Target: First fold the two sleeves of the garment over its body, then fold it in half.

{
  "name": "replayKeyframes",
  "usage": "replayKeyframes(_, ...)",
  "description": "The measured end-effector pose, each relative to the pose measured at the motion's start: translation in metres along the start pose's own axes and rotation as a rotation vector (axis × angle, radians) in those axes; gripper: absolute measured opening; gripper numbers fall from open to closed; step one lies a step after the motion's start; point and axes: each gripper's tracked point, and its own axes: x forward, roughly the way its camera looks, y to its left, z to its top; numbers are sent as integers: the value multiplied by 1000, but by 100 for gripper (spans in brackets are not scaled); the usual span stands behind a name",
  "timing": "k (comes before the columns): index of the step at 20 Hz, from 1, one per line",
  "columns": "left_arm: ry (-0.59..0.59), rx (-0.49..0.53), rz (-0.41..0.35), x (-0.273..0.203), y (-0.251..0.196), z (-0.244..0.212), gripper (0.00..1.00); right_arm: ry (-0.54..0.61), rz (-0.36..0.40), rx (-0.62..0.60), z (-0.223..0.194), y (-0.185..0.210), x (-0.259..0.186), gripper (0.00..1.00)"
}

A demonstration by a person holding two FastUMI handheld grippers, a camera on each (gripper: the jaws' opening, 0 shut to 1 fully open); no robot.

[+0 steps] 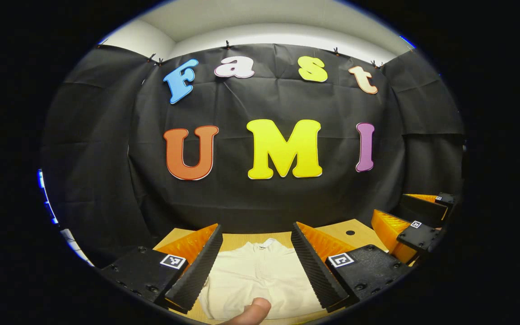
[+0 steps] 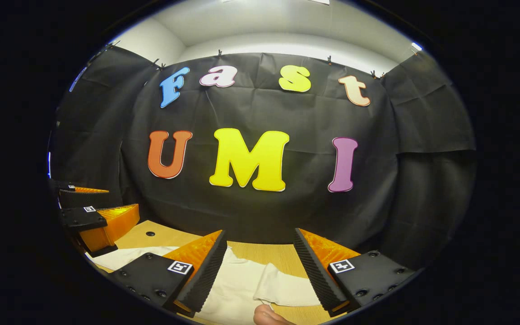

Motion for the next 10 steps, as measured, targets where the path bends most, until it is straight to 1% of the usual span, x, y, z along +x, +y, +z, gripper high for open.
replayKeyframes(2,6,-3,-7,-1,-3,-1,98,20,-9,20,-6,-9,3,94)
replayKeyframes(3,-2,-16,-12,-1,-5,1,98,28,-34,33,-8,-20,7,92)
replayKeyframes(4,-4,-20,-15,0,-8,1,98,37,-60,40,-14,-35,13,94)
replayKeyframes(5,-2,-18,-17,-1,-13,0,98,56,-122,51,-26,-69,24,94)
replayKeyframes(7,8,-18,-20,1,-23,-1,98,84,-204,65,-45,-124,40,94)
replayKeyframes(8,19,-18,-15,2,-28,-5,98,118,-267,53,-66,-166,52,94)
replayKeyframes(9,29,-18,-8,3,-33,-6,98,158,-329,46,-88,-208,60,92)
replayKeyframes(10,38,-15,-2,5,-39,-7,98,190,-363,47,-104,-234,65,94)
